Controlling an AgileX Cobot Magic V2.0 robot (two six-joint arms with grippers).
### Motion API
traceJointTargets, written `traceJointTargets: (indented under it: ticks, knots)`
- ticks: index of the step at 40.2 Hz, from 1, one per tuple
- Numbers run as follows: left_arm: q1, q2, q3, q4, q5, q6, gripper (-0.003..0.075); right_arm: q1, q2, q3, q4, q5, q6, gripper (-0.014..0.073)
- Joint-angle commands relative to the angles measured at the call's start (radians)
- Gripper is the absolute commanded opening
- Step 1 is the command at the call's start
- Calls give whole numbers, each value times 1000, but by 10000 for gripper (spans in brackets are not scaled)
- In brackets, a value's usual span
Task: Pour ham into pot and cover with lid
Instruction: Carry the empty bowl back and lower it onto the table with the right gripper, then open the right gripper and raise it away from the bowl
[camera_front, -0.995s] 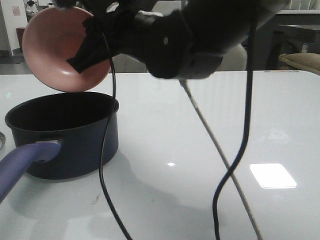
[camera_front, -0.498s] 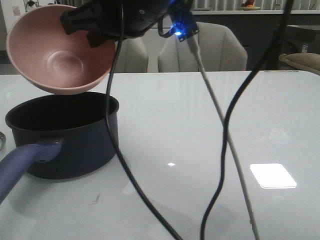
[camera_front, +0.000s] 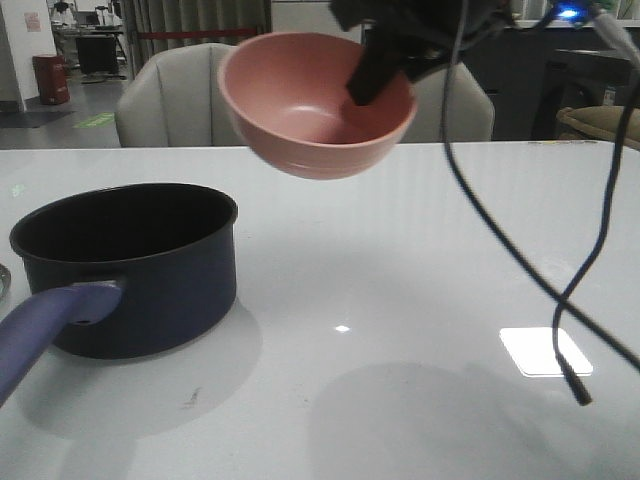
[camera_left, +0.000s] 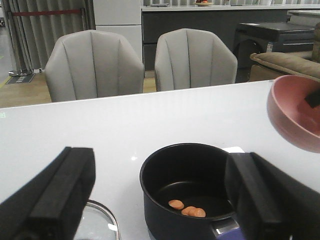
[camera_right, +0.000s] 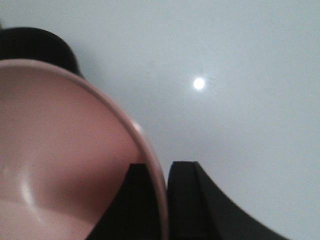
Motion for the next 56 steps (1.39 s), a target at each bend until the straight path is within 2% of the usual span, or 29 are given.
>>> traceJointTargets:
  ticks: [1,7,17,28,42,50,56]
  knots:
    - [-6,7,-30,-6,-82,-2,571,-79,-50,-38,-109,55,137,137]
    - [-6,7,-30,-6,-82,-2,571,-177,-16,-38,-152,142,223,137]
    - [-6,7,-30,-6,-82,-2,571,-281,66,-38,-152,191,231,137]
    - [-6,7,-30,-6,-82,-2,571,-282,138,-38,-153,175,231,153]
    - [-6,7,-30,-6,-82,-2,571,-282,163,-39,-154,145,231,384]
    - [-6,7,-30,-6,-82,-2,571,-282,136,-49,-208,156,229,385]
    - [-6,7,-30,-6,-82,-2,571,-282,45,-48,-263,159,217,385]
